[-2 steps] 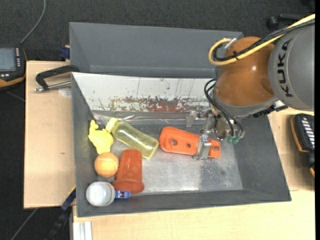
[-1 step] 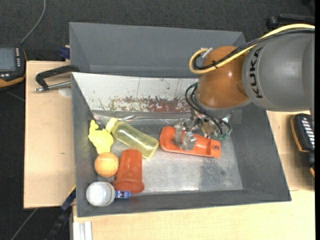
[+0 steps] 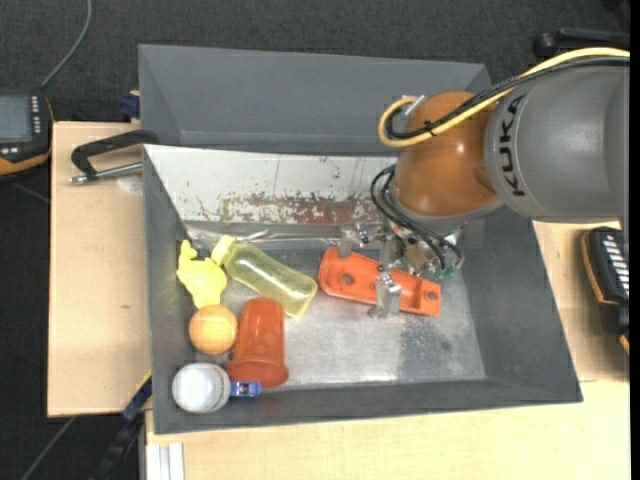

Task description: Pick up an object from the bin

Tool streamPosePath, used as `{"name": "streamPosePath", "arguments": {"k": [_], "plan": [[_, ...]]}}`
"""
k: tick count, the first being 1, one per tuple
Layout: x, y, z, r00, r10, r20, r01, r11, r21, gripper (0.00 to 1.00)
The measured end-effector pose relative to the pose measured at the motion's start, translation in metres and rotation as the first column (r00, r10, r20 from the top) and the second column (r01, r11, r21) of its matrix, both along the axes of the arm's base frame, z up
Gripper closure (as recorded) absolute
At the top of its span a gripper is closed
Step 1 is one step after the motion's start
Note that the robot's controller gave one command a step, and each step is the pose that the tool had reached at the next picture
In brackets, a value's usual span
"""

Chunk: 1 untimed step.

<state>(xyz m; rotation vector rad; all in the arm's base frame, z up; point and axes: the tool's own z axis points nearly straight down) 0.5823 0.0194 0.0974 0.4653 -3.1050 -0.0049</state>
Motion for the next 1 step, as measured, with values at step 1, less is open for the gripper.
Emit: {"name": "streamPosePath", "arguments": {"k": [1], "plan": [[-0.0001,-0.0001,-0.0002,1.000,0.000,-0.001,0.000,1.000,0.000,1.00]]}}
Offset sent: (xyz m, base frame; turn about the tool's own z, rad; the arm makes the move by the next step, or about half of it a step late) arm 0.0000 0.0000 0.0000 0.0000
